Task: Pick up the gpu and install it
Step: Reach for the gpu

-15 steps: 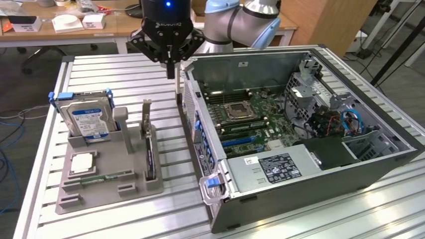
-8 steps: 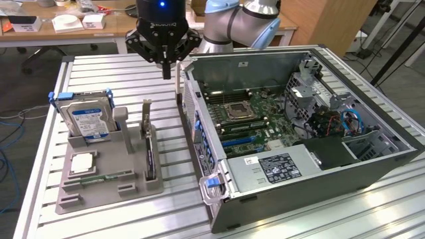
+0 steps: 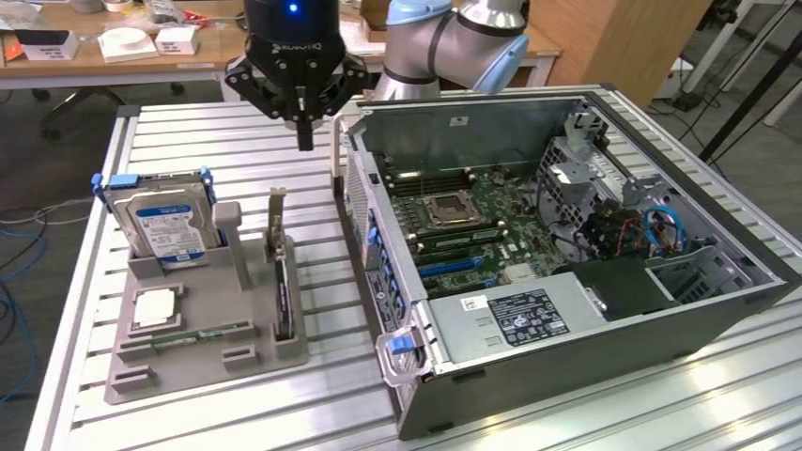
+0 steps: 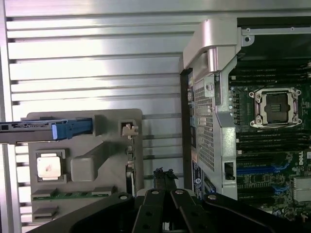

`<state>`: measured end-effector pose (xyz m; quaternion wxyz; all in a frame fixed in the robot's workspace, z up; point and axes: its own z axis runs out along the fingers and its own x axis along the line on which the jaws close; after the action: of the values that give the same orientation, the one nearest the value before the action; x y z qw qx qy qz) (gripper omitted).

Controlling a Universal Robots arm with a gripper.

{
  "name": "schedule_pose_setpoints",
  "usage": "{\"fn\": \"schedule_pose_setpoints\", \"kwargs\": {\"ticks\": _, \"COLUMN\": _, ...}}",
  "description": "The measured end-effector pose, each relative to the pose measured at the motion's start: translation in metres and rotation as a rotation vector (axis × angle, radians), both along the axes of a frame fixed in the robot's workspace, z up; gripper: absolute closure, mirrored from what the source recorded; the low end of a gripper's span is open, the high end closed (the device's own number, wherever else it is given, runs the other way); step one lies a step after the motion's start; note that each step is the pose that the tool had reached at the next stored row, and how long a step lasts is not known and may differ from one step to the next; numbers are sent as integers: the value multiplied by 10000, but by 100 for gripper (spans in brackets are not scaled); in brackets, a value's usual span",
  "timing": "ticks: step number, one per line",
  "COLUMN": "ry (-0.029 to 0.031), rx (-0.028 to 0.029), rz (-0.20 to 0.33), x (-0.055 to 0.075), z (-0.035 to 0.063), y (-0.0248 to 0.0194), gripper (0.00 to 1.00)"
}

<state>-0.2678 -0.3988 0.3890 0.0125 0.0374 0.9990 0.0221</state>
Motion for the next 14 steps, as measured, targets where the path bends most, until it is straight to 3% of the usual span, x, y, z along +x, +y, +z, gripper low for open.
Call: {"fn": "schedule_pose_setpoints", "kwargs": {"ticks": 14, "ry": 0, "rx": 0, "rz": 0, "x": -116, "z": -2, "y": 0, "gripper": 89}}
